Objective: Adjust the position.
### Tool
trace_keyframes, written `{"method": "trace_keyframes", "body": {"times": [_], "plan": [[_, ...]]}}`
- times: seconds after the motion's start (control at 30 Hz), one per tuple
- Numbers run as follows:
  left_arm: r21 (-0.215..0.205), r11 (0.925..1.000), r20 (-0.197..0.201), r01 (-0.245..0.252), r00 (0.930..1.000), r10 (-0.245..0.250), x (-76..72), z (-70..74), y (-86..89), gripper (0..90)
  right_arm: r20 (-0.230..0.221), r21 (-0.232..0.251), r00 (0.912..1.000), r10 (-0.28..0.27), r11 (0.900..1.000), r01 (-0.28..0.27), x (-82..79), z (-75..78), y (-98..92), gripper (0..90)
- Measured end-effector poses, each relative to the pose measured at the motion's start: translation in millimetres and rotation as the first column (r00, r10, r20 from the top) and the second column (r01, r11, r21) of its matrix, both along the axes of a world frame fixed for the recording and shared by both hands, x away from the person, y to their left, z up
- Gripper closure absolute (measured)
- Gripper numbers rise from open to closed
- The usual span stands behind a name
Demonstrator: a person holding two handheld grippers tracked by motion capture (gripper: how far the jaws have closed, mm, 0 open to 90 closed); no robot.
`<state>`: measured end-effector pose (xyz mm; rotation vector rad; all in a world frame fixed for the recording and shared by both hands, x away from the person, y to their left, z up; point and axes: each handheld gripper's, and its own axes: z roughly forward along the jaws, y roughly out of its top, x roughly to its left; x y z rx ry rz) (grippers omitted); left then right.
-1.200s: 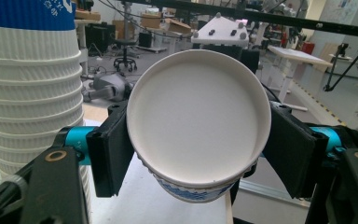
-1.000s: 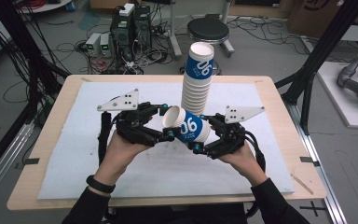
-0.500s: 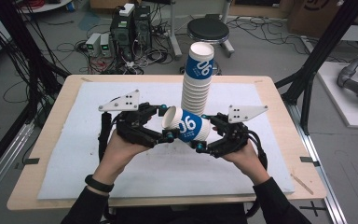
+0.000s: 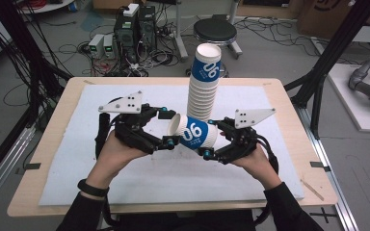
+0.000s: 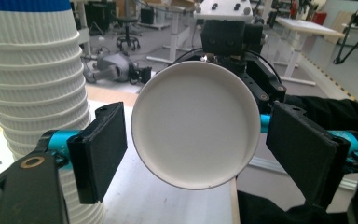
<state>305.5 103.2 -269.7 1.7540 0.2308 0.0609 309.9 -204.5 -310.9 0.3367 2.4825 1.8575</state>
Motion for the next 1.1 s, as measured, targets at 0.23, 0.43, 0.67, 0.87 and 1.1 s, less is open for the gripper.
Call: {"method": "trace_keyframes", "body": {"times": [0.23, 0.43, 0.67, 0.87, 1.1], "plan": [[0.072, 0.9973, -0.014, 0.011, 0.9999, -0.010, 0.4, -0.9, -3.0, 20.2, 0.001, -0.042, 0.9999, 0.015, 0.999, -0.015, -0.7, 0.3, 2.9, 19.8], [0.102, 0.9940, -0.012, 0.040, 0.9992, -0.039, 1.2, -3.2, -4.7, 28.6, 0.001, -0.068, 0.9998, 0.022, 0.997, -0.021, -1.1, 1.2, 3.4, 19.8], [0.061, 0.9972, -0.006, 0.044, 0.9990, -0.044, 2.1, -4.2, -4.7, 29.3, -0.001, -0.059, 0.9999, 0.017, 0.998, -0.017, -1.5, 3.8, 1.9, 17.1], [-0.036, 0.9985, -0.013, 0.041, 0.9991, -0.041, 4.6, -8.0, -3.3, 29.5, 0.006, -0.009, 1.0000, -0.008, 1.000, 0.008, -1.3, 7.2, -1.3, 15.8], [-0.136, 0.9906, 0.001, 0.016, 0.9999, -0.016, 3.3, -9.4, -2.3, 29.7, -0.021, 0.059, 0.9992, -0.034, 0.998, 0.035, -1.8, 8.0, -2.1, 14.6]]}}
